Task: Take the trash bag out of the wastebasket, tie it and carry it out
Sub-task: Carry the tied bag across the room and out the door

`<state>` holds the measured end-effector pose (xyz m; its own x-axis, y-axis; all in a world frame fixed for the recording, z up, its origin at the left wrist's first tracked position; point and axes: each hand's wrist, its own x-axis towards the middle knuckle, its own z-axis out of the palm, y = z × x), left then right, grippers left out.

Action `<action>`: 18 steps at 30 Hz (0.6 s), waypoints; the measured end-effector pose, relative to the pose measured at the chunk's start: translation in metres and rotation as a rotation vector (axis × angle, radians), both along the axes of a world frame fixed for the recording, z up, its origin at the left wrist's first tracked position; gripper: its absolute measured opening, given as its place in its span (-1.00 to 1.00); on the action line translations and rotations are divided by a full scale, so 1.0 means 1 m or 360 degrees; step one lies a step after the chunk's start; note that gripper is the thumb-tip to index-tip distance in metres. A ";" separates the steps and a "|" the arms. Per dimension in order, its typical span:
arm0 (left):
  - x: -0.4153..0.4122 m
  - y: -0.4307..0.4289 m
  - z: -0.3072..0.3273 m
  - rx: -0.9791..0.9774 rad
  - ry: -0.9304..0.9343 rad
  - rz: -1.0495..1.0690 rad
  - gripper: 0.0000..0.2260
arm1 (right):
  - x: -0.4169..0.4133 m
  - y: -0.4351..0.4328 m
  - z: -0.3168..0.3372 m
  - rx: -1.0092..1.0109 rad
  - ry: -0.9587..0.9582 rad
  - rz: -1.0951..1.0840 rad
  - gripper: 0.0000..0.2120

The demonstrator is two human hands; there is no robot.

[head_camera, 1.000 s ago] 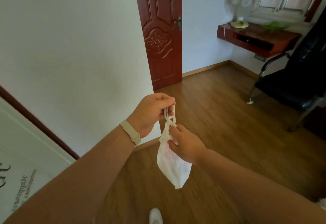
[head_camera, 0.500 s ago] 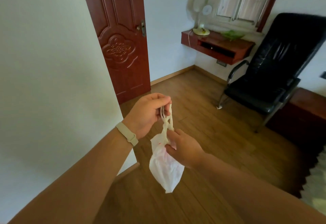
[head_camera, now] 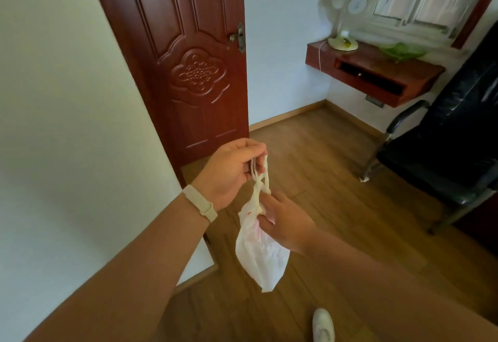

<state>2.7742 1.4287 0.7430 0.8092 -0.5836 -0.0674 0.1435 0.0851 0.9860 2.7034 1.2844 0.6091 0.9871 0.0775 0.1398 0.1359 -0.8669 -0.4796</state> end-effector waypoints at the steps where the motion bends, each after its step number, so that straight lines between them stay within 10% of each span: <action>1: 0.009 -0.009 -0.005 -0.0013 0.0023 0.0033 -0.83 | 0.012 -0.011 -0.004 -0.0016 0.0004 0.0066 -0.56; 18: 0.138 -0.127 -0.027 0.0057 0.0184 0.0768 -0.86 | 0.198 -0.138 -0.044 -0.0026 0.0174 0.0704 -0.62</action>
<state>2.9123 1.3019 0.7162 0.9725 -0.1400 -0.1860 0.2048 0.1349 0.9695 2.9016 1.1467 0.5647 0.8674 0.4966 0.0317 0.4444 -0.7444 -0.4983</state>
